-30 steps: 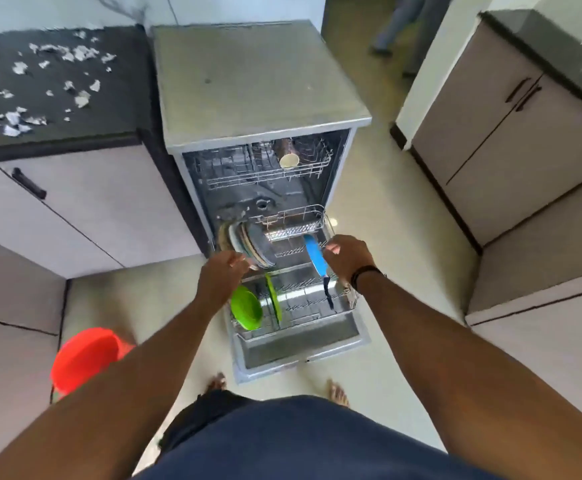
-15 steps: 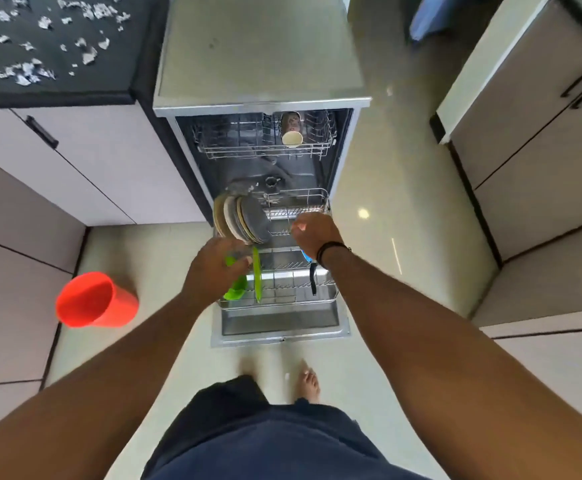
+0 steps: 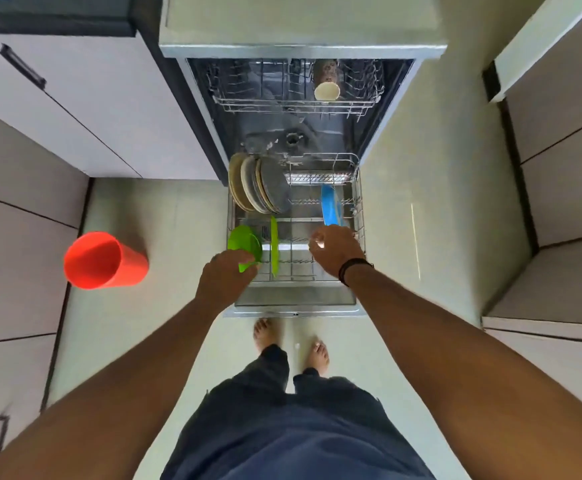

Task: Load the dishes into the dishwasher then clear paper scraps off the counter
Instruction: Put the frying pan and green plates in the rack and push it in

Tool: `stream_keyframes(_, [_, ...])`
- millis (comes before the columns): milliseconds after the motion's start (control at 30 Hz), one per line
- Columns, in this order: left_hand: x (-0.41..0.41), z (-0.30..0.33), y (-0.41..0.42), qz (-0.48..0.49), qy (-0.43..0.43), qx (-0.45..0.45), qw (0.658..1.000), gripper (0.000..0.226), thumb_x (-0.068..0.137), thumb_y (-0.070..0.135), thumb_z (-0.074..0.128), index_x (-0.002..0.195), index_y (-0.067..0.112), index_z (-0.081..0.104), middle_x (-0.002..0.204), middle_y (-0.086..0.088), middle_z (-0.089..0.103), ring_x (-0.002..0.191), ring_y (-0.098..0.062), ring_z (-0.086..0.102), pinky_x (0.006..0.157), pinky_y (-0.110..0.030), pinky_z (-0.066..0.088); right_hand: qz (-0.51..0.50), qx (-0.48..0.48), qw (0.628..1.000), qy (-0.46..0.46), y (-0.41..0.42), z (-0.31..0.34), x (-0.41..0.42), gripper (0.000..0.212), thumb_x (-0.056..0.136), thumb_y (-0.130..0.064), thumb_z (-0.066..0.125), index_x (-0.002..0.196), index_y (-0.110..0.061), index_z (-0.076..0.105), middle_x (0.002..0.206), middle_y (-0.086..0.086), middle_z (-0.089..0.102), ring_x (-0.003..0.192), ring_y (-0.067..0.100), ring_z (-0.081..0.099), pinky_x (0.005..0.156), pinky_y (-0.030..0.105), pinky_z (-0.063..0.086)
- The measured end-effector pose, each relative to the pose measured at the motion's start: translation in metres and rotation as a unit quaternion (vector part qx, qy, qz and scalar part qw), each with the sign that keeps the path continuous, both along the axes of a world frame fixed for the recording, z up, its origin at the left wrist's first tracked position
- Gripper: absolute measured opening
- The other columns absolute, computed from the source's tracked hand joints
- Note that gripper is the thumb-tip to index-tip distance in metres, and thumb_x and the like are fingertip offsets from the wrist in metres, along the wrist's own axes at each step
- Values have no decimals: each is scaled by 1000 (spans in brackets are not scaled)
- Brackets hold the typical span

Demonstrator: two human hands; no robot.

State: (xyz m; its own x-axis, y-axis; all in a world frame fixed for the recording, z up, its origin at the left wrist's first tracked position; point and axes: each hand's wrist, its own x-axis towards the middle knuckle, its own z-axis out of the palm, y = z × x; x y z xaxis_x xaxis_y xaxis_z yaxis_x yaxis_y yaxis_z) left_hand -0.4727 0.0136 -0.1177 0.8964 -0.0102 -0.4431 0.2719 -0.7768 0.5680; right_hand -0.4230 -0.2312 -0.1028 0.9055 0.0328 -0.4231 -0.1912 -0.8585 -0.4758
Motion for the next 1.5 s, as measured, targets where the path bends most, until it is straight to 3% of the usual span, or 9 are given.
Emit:
stream_keyframes(133, [8,-47,16,-10,64,1,998,49,76,61,59,103,24,75,108,3,74,102,-20,68,92,-39,53,13,-32,998,53,-12,-56,4,23,92,-29,54,101,-15,69,103,11,69,103,34,61,89,37,50])
stream_keyframes(467, [30,-169,-14,-31,276,20,961,39,93,38,69,123,12,70,133,-6,66,124,-25,58,105,-33,44,-18,8,980,199,-46,-200,-14,32,92,-31,60,121,-18,65,121,13,65,116,35,57,100,46,48])
stream_keyframes(633, [39,-207,-29,60,306,-37,949,41,78,42,71,103,9,74,106,-13,73,85,-22,62,88,-40,56,53,-23,968,245,-60,-247,-15,46,96,-35,55,139,-18,51,135,15,54,130,36,45,107,49,42])
stream_keyframes(733, [45,-232,-32,105,307,-36,945,38,88,35,73,114,8,71,105,-14,74,84,-27,68,57,-26,46,62,-31,965,255,-72,-267,-9,47,96,-35,56,138,-15,51,133,17,54,128,37,46,105,47,44])
stream_keyframes(800, [47,-253,-28,128,309,-15,942,35,93,33,70,117,8,69,106,-15,74,89,-29,72,54,-24,41,63,-40,965,253,-81,-283,-7,45,95,-35,57,135,-15,53,130,18,56,125,38,48,103,46,45])
stream_keyframes(1033, [51,-303,-42,112,244,50,962,40,82,36,78,116,15,70,117,-5,70,110,-20,65,92,-30,49,47,-39,981,186,-88,-323,-4,54,93,-38,60,141,-16,48,134,18,52,127,37,44,104,48,43])
stream_keyframes(1167, [52,-332,-42,33,208,101,972,48,66,44,77,109,25,65,116,-5,63,110,-23,62,95,-40,51,66,-14,975,210,-67,-345,-2,61,90,-47,63,141,-17,46,133,15,54,127,35,45,105,47,43])
stream_keyframes(1333, [49,-364,-37,-44,229,147,961,49,81,45,73,127,28,63,131,0,65,126,-24,56,105,-40,43,106,-24,955,276,-43,-372,-2,64,93,-48,59,146,-17,40,142,13,52,131,35,45,107,46,41])
stream_keyframes(1500, [48,-383,-18,-124,179,179,960,29,96,37,57,120,28,70,128,-2,63,121,-28,58,99,-40,40,109,-66,954,272,-24,-392,6,59,95,-50,52,143,-17,43,137,13,55,125,34,52,103,46,45])
